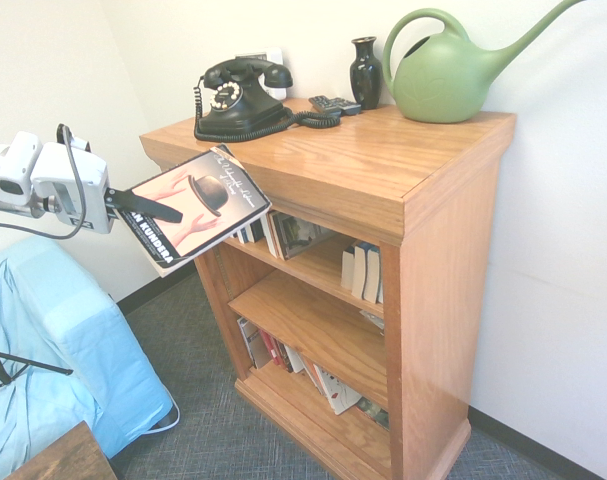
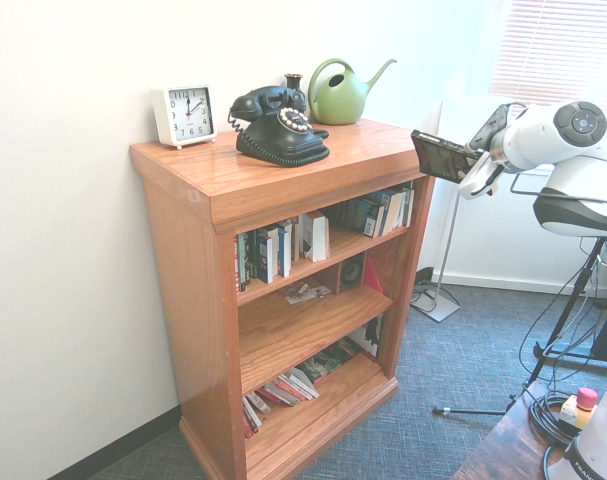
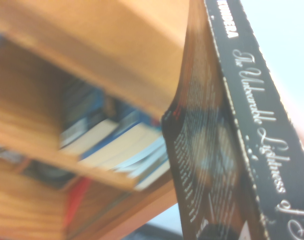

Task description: Organize the shelf

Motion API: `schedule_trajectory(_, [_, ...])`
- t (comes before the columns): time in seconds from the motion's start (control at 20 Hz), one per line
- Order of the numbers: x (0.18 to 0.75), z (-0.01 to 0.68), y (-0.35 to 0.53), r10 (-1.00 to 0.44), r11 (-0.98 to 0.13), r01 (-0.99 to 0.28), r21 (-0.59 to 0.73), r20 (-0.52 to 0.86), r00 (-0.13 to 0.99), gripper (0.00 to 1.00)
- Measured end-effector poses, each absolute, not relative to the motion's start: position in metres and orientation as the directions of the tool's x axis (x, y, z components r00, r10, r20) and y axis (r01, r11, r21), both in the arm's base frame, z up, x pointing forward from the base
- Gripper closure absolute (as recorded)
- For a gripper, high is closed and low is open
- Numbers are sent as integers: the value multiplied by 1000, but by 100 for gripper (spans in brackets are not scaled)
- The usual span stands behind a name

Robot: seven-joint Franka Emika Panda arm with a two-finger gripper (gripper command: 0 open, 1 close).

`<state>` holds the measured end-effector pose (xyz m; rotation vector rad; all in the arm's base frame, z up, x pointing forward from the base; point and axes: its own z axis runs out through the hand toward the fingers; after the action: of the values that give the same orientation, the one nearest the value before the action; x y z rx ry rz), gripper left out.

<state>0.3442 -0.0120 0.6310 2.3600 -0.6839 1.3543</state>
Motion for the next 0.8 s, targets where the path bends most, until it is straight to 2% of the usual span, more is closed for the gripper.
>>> schedule_trajectory(0.35, [348, 558, -4, -332, -843, -538, -10, 796, 506, 100])
schedule_trajectory(0.8, [405, 477, -7, -365, -862, -506, -19, 715, 596, 100])
